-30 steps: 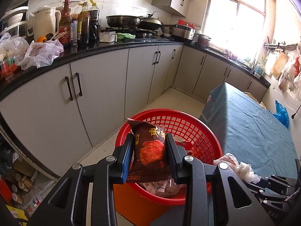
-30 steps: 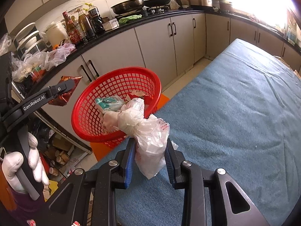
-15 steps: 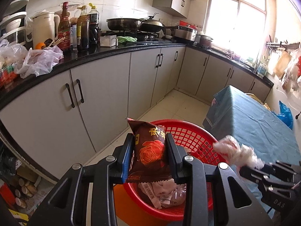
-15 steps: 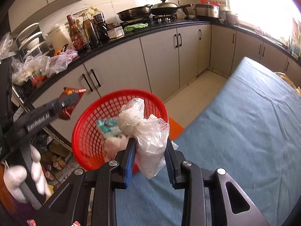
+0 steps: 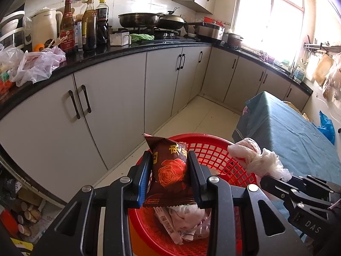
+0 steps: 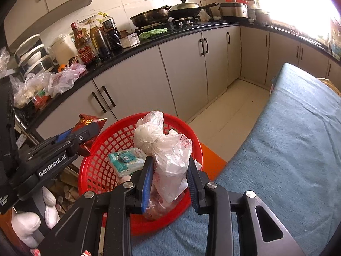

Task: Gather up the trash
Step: 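Lower the red snack bag and white plastic bag into the red basket, then open both tools to release the bags into the red basket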

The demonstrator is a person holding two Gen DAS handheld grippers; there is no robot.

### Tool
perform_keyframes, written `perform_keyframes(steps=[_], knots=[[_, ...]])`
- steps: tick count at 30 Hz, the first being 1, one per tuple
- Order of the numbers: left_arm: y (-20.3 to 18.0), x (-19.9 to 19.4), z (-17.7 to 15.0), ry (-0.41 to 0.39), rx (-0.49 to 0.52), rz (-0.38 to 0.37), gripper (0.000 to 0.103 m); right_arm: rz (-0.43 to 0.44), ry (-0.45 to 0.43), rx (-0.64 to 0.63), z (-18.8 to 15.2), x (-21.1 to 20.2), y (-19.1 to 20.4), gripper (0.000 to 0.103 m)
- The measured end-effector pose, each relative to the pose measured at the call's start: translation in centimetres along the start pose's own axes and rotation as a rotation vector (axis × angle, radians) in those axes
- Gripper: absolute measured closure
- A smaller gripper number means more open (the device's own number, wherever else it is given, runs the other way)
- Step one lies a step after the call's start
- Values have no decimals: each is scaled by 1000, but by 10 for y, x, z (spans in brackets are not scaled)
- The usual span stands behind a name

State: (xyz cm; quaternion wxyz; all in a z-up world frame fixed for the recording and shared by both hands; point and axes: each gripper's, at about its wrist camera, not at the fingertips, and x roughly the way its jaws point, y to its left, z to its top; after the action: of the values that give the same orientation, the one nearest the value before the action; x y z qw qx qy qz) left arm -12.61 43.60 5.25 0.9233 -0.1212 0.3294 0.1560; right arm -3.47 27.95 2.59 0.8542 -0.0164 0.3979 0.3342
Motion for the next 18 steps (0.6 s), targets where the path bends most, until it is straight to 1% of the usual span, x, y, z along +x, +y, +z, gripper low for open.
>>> perform_keyframes(steps=[8,18], knots=[[-1,13,2,12,10,-6,70,18,-6,14,-4,15,-5,70],[2,29,1,32,2,-7,70,52,-3,40,-6,21,-11,70]])
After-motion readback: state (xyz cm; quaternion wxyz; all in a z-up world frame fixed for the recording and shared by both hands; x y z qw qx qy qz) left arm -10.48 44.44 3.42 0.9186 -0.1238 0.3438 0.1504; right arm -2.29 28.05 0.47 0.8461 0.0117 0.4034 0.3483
